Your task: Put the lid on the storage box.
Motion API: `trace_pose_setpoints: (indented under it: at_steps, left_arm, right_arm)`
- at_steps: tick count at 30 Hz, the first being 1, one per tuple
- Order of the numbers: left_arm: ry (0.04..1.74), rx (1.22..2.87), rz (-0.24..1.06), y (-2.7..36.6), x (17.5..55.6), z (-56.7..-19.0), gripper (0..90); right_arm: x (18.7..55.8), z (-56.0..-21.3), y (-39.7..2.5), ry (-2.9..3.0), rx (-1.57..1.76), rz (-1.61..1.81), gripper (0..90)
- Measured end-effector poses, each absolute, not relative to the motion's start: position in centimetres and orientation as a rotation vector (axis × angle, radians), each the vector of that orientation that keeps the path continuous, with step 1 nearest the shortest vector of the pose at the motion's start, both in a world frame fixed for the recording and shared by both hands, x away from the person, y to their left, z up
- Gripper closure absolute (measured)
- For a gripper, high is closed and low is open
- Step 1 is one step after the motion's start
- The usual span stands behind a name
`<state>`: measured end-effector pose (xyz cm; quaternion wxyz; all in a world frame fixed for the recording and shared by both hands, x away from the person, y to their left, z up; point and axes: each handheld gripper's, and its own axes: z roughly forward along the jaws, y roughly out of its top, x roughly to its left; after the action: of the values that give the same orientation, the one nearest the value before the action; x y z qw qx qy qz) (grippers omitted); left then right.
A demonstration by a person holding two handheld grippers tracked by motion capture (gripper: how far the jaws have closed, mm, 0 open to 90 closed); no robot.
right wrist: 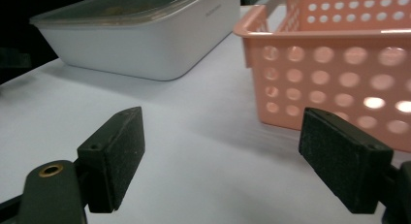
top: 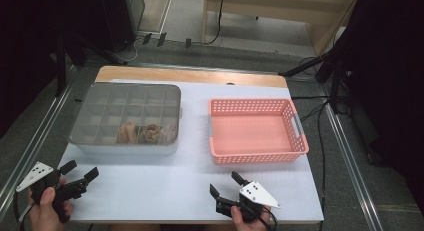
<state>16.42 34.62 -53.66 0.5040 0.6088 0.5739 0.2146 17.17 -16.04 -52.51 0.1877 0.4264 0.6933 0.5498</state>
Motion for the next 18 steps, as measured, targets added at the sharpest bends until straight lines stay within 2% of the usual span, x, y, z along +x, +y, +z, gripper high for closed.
trace_pose_setpoints:
  at_steps: [18]
  left_arm:
    - [1.382, 1.468, 0.517, 34.6, 16.4, -53.7, 6.5]
  right_arm:
    - [17.1, -52.4, -24.2, 1.816, 1.308, 1.442, 16.5]
